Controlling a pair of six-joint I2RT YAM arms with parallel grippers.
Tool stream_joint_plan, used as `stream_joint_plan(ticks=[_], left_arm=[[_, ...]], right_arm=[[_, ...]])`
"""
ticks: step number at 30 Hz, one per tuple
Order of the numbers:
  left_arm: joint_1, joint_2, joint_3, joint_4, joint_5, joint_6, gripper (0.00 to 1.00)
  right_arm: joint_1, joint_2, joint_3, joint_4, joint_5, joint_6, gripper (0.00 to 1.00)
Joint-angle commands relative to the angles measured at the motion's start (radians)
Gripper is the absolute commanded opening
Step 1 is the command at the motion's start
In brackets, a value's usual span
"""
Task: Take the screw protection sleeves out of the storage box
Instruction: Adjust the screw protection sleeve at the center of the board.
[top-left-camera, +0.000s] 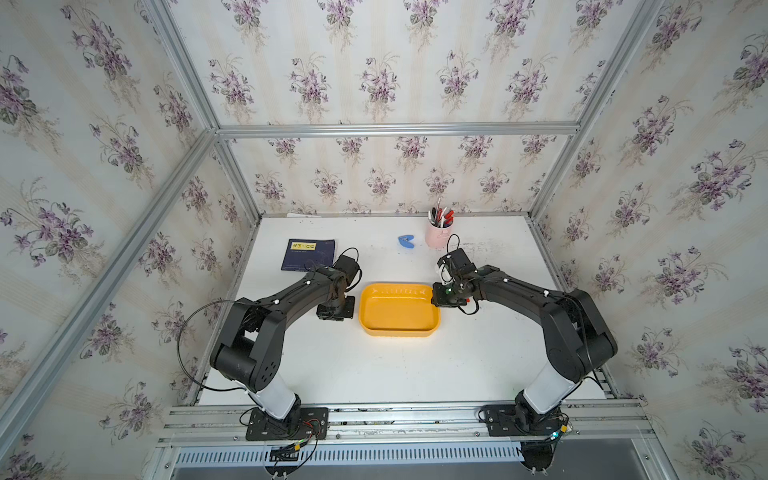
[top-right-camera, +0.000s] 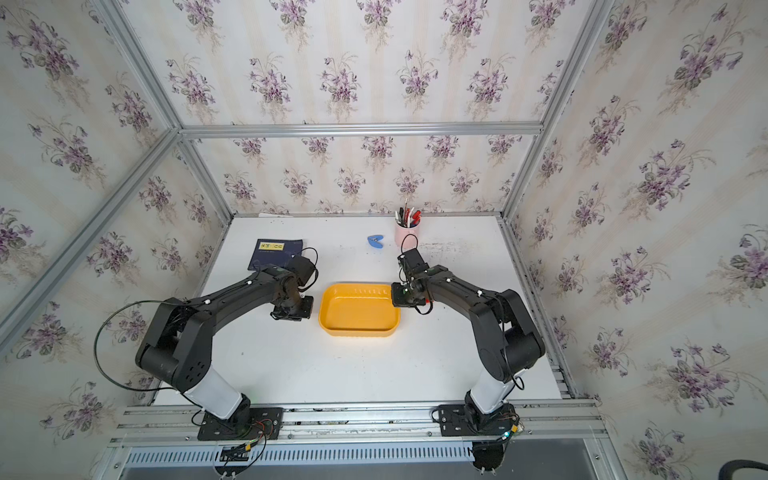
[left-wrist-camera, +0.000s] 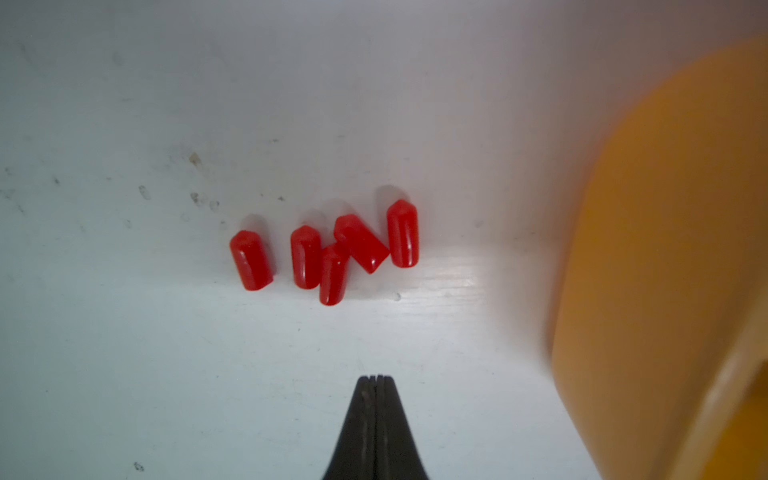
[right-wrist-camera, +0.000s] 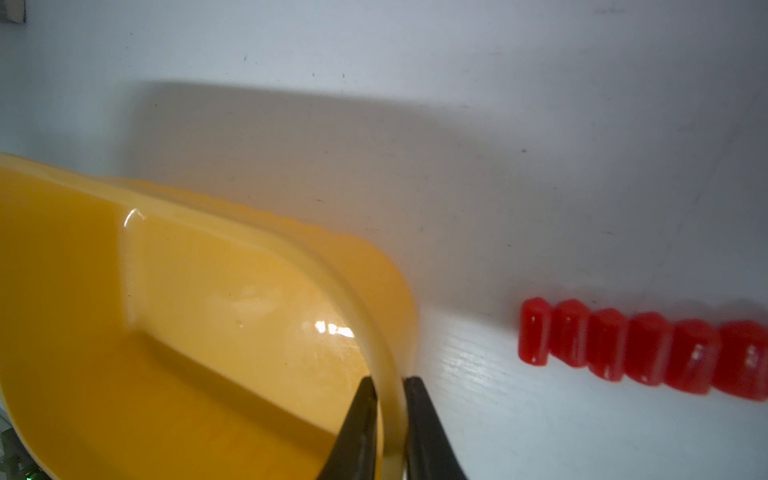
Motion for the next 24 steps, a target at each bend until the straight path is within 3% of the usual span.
stream_joint_plan(ticks=[1,7,14,24], left_arm=[[0.001,0.014,0.001,-0.030,-0.041,-0.029,0.01],[0.003,0.057,0.012,-0.021,-0.126,-0.040,0.01],[-0.013,0.068,-0.004,0.064,-0.099,-0.032,0.01],[-0.016,0.066,0.117,0.047,-0.191,-0.063,0.04]], right_arm=[[0.001,-0.002,-0.004,0.000,0.003,-0.010,0.17],[0.001,0.004,-0.004,0.006,-0.002,-0.009,0.17],[0.001,0.006,-0.005,0.004,0.001,-0.011,0.17],[0.001,0.006,-0.008,0.001,-0.002,-0.014,0.17]])
